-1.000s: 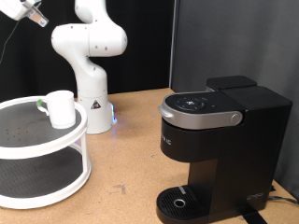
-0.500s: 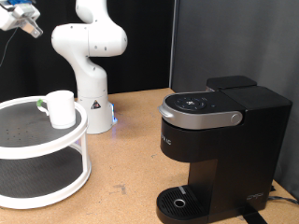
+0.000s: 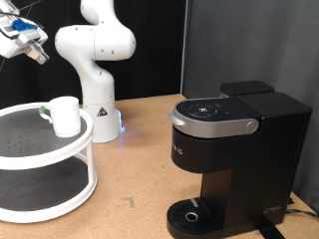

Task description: Make a cup of coffee with the keurig machine

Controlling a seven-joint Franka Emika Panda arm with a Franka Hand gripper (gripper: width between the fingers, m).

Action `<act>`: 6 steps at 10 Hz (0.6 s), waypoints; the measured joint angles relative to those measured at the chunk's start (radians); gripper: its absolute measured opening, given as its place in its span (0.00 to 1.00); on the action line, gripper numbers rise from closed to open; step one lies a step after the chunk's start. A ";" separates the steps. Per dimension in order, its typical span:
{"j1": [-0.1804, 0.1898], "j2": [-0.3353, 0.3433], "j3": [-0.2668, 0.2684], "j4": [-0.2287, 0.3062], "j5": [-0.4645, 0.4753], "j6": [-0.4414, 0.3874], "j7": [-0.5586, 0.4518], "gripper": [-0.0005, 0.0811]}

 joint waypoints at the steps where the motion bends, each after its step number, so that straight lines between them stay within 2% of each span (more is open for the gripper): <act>1: 0.000 0.008 -0.002 -0.018 -0.010 0.023 -0.012 0.01; 4: 0.000 0.037 -0.018 -0.069 -0.041 0.094 -0.051 0.01; 6: 0.000 0.053 -0.030 -0.111 -0.045 0.185 -0.082 0.01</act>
